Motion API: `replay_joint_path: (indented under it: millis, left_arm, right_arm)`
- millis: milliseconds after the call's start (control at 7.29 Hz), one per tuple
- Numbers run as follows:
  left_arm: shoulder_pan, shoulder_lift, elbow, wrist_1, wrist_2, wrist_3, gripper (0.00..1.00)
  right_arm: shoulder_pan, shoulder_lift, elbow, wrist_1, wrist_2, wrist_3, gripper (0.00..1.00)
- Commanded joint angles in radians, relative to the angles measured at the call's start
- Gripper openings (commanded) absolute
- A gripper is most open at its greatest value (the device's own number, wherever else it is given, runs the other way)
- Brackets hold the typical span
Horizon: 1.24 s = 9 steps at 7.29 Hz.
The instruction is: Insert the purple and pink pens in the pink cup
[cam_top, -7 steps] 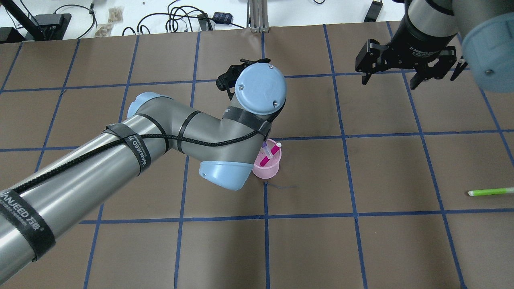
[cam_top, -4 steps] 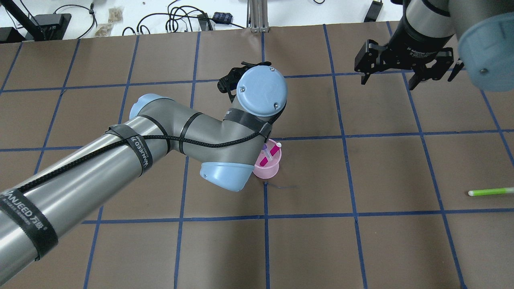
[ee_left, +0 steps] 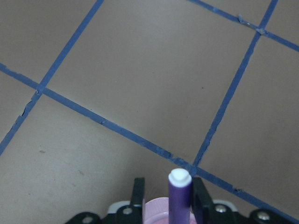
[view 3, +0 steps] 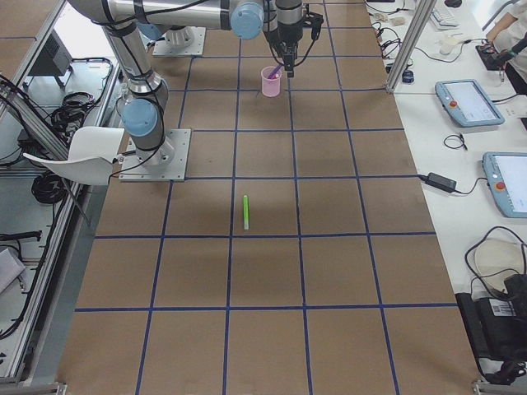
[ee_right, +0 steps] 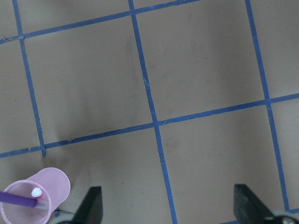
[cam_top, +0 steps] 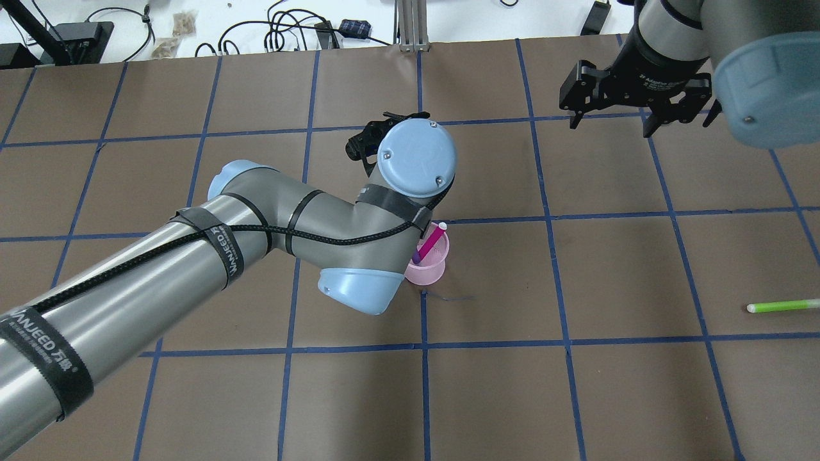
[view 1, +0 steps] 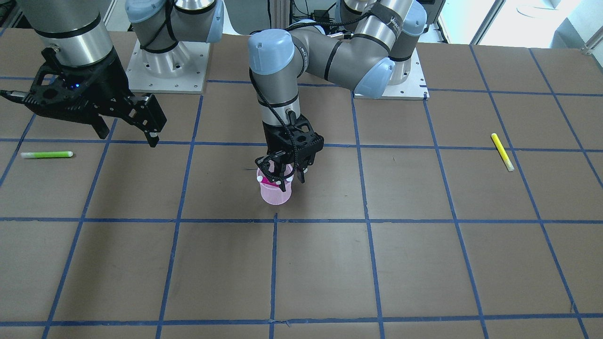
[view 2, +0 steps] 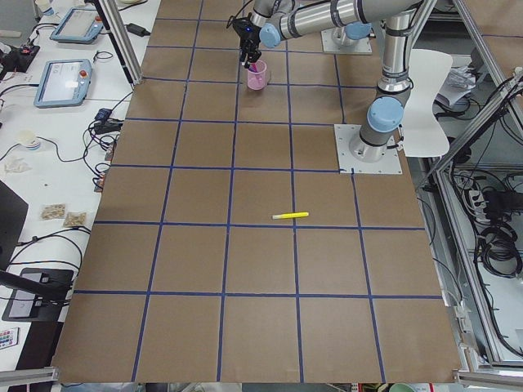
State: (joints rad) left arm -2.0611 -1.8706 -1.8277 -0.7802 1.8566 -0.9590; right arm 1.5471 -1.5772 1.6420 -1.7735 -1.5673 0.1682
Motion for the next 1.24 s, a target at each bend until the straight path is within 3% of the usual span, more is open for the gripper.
replay_joint_path:
  millis: [0, 275, 412, 549, 686, 824, 1098]
  left_arm:
    - [-0.002, 0.002, 0.001, 0.004, -0.005, -0.003, 1.0]
    - [0.016, 0.031, 0.024, -0.008, -0.032, 0.026, 1.0]
    - [0.045, 0.042, 0.047, -0.027, -0.068, 0.148, 1.0]
    - [0.103, 0.057, 0.085, -0.107, -0.069, 0.205, 1.0]
    - [0.171, 0.077, 0.146, -0.272, -0.071, 0.379, 1.0]
    - [0.227, 0.096, 0.209, -0.381, -0.114, 0.671, 1.0]
    - [0.356, 0.143, 0.268, -0.587, -0.181, 0.744, 1.0]
  right_arm:
    - [0.001, -0.003, 0.001, 0.002, -0.013, 0.0, 1.0]
    - [0.001, 0.003, 0.004, 0.008, -0.008, 0.0, 1.0]
    - [0.001, -0.009, 0.007, 0.009, -0.002, 0.0, 1.0]
    - [0.004, -0.01, 0.004, 0.002, 0.007, 0.0, 1.0]
    - [0.004, 0.0, 0.012, 0.011, 0.0, -0.001, 1.0]
    - [0.004, 0.003, 0.028, 0.011, -0.01, 0.0, 1.0]
    - [0.004, 0.003, 0.033, 0.006, -0.014, -0.006, 1.0]
